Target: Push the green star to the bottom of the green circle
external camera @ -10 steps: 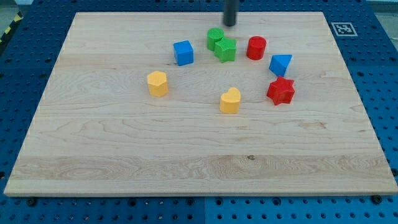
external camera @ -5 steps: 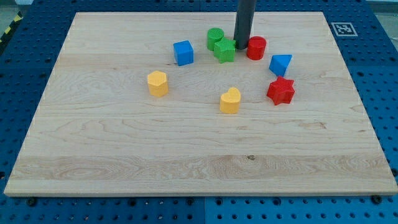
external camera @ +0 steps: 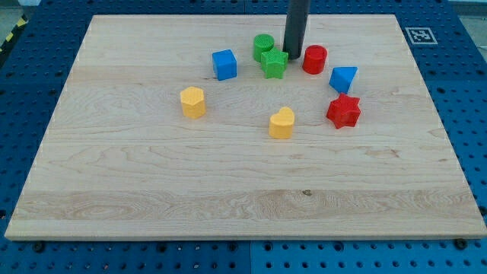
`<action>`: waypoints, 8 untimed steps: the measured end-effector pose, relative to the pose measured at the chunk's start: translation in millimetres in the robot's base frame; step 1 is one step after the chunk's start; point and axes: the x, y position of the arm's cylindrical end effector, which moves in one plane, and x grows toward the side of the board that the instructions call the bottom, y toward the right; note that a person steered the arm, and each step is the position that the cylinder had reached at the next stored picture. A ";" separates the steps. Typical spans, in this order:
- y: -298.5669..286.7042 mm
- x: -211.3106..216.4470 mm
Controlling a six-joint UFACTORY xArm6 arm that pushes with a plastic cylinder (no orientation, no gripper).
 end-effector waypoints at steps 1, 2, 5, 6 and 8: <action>-15.1 0.0; -22.1 0.1; -22.6 39.1; -25.6 52.2; -64.1 51.4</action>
